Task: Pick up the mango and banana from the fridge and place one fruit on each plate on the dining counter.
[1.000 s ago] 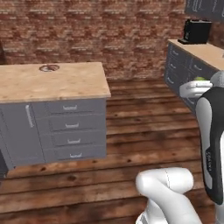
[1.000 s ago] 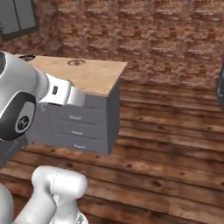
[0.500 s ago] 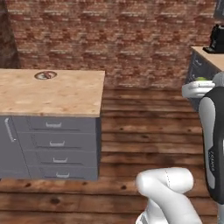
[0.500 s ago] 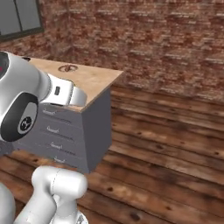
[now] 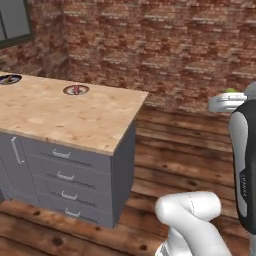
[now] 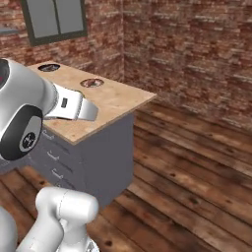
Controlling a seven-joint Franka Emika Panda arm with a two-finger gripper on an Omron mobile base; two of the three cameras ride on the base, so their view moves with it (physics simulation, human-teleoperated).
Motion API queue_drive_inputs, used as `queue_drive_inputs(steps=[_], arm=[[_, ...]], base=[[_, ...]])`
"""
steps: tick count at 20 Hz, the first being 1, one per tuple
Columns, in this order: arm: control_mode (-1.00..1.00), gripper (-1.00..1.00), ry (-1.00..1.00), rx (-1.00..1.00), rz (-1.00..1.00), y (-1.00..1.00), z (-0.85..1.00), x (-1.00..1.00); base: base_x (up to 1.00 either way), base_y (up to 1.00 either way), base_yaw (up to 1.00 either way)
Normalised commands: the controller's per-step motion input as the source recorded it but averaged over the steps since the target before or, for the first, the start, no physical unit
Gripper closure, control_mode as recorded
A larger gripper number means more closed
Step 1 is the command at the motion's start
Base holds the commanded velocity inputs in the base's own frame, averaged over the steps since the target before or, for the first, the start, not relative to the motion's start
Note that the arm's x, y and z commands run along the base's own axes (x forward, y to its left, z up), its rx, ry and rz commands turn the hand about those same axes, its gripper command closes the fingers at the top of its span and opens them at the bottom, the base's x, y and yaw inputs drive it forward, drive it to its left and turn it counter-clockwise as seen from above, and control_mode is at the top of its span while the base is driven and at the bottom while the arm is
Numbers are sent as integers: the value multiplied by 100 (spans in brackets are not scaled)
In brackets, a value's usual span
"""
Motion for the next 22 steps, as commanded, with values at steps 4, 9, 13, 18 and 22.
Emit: queue_drive_inputs(steps=[4,9,13,18,22], arm=[[100,100,0,0,0,0,0,0],[100,100,0,0,0,0,0,0],[100,100,0,0,0,0,0,0],[100,100,0,0,0,0,0,0],[100,100,0,0,0,0,0,0]], base=[[60,-99,45],[41,-100,40],[43,-100,40],[32,-100,35],[22,-100,29]])
